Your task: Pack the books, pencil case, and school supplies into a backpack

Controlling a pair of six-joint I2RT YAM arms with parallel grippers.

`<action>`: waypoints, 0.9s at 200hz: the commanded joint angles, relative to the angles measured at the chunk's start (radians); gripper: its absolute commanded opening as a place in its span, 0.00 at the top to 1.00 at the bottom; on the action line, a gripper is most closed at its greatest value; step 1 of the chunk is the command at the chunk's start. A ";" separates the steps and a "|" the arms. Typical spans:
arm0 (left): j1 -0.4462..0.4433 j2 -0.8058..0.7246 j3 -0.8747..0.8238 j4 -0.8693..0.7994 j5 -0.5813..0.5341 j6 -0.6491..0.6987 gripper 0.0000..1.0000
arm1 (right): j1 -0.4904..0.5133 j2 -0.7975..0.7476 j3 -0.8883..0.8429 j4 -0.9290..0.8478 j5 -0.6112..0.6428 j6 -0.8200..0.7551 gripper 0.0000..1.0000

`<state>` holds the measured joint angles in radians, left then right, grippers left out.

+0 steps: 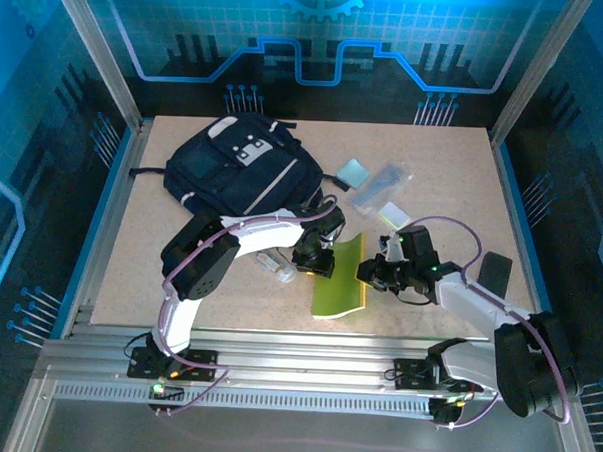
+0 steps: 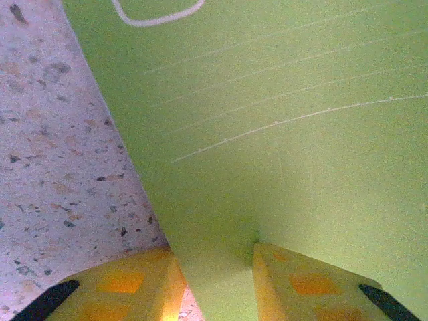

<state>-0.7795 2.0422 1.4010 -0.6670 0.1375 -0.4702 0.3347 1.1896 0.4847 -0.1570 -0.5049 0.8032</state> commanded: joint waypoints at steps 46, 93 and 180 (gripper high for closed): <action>0.084 -0.125 -0.058 0.114 -0.003 -0.049 0.28 | -0.052 -0.031 0.198 -0.195 0.021 -0.141 1.00; 0.208 -0.313 -0.052 0.231 0.025 -0.083 0.05 | -0.171 -0.009 0.368 -0.257 -0.080 -0.190 1.00; 0.338 -0.410 -0.158 0.666 0.270 -0.268 0.01 | -0.194 0.132 0.568 0.119 -0.305 0.024 1.00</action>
<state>-0.4438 1.6501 1.2640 -0.1223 0.3260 -0.6773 0.1429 1.2957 1.0180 -0.2379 -0.7010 0.7162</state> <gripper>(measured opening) 0.988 0.076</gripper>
